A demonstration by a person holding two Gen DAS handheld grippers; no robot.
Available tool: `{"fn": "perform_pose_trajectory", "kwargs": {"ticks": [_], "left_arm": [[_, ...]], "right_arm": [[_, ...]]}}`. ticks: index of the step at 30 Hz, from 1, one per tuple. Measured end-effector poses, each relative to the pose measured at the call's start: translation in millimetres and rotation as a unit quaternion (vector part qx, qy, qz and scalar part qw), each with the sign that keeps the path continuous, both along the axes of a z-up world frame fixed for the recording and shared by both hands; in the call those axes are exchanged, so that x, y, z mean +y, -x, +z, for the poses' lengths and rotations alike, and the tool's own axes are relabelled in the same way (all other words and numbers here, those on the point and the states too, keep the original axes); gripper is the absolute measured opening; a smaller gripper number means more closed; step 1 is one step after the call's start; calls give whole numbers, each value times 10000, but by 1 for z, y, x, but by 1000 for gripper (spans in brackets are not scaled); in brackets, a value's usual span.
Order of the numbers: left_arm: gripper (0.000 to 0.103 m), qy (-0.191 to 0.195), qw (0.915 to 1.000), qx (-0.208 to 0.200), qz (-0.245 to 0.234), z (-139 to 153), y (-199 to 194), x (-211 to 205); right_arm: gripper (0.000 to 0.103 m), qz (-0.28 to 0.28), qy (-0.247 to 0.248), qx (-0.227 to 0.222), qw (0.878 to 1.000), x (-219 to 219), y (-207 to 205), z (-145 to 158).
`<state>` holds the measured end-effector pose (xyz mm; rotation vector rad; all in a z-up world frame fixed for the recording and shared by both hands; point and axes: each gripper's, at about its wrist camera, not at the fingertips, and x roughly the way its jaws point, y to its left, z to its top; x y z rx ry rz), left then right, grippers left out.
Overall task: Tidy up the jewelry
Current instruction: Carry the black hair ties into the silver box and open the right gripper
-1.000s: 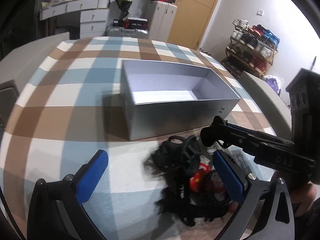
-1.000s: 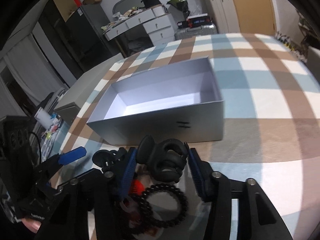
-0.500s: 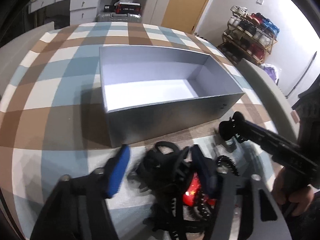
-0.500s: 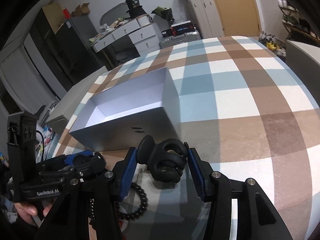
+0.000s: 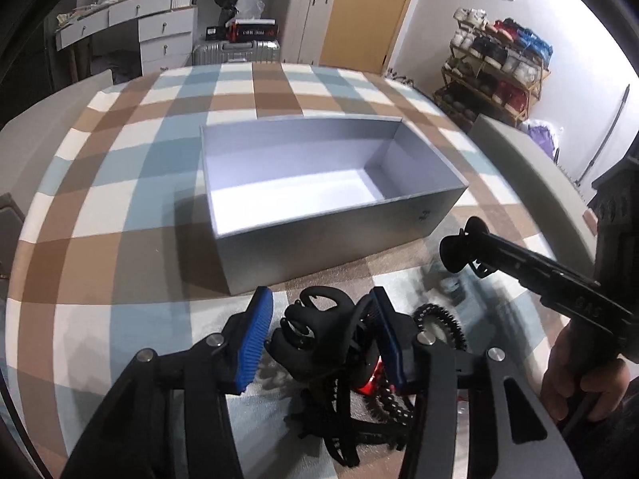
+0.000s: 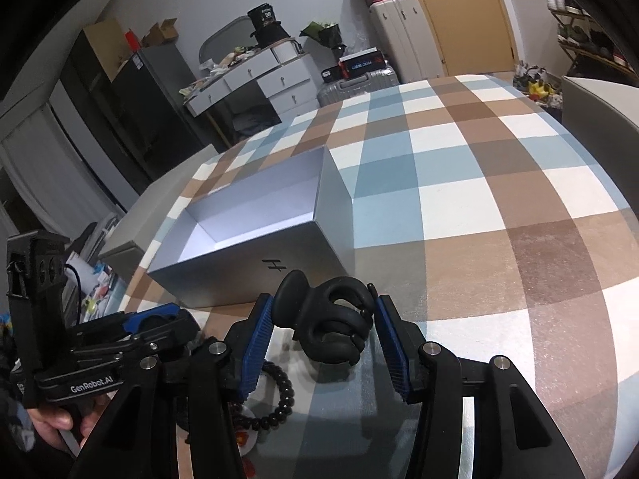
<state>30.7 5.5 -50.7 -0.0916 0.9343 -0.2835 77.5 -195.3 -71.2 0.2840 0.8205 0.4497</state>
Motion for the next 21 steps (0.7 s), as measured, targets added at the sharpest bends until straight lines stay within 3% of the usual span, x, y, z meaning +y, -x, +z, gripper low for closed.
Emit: {"fn": "perform_pose_trajectory", "kwargs": {"ticks": [6,13,17,21], "left_arm": [[44,187,9993,-327,-6,27,6,3],[44,440,9958,-794,67,56,-8,12],[44,566,9943,-900,83,60,-33,17],[44,678,9947,-759,114,49,-66,21]], "right_arm": [[50,-21,-313,-259,9992,-6,7,24],[50,206,-322,-809,9960,4,4,70],[50,447,-345,-996,9934,21,-13,86],[50,651,-305,-788,9943,40,-43,82]]}}
